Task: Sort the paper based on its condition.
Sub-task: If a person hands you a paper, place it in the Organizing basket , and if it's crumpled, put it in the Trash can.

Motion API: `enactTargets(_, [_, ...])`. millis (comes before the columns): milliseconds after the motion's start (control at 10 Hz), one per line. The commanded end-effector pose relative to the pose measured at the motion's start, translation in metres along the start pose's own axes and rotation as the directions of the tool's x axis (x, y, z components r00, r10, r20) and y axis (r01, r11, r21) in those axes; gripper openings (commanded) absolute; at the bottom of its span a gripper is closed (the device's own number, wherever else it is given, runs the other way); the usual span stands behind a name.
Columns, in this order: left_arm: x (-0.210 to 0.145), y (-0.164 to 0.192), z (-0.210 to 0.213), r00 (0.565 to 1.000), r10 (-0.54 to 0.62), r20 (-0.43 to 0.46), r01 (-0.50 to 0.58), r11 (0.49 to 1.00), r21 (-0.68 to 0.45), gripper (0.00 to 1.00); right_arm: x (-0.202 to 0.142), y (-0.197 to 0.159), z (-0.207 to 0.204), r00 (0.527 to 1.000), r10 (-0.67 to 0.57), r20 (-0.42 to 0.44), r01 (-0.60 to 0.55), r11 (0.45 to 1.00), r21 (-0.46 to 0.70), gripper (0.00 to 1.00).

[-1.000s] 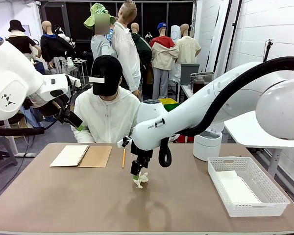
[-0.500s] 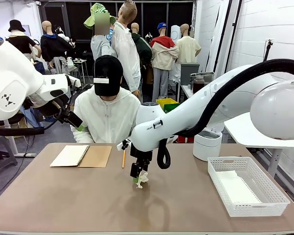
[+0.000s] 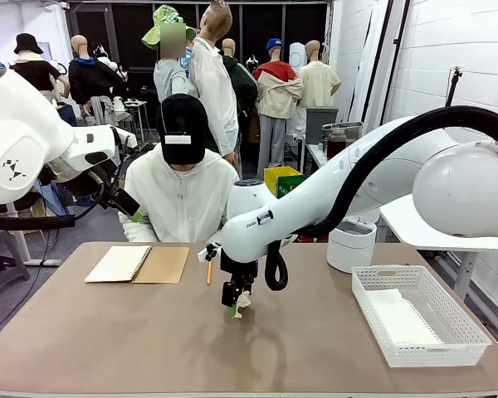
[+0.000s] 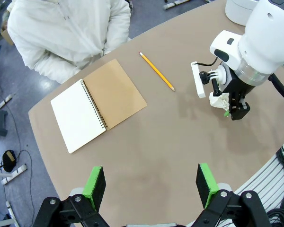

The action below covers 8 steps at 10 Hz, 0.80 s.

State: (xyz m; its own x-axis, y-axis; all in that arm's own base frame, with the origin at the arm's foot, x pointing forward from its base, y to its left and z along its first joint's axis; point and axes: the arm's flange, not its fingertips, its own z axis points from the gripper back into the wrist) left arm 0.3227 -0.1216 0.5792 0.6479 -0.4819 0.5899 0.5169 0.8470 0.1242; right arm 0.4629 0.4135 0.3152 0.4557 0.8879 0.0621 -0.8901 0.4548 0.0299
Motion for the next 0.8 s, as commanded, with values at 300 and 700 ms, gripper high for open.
enactTargets(300, [-0.0004,0.0011,-0.0002,1.0,0.005,0.005,-0.005,1.0,-0.003,1.0,0.0156,0.0014,-0.001,0.999,-0.02,-0.041,0.019,1.0,-0.006,0.8])
enactTargets(700, [-0.0004,0.0011,-0.0002,1.0,0.005,0.005,-0.005,1.0,-0.003,1.0,0.0179,0.0016,-0.0004,0.998,-0.027,-0.062,0.026,1.0,-0.012,0.66])
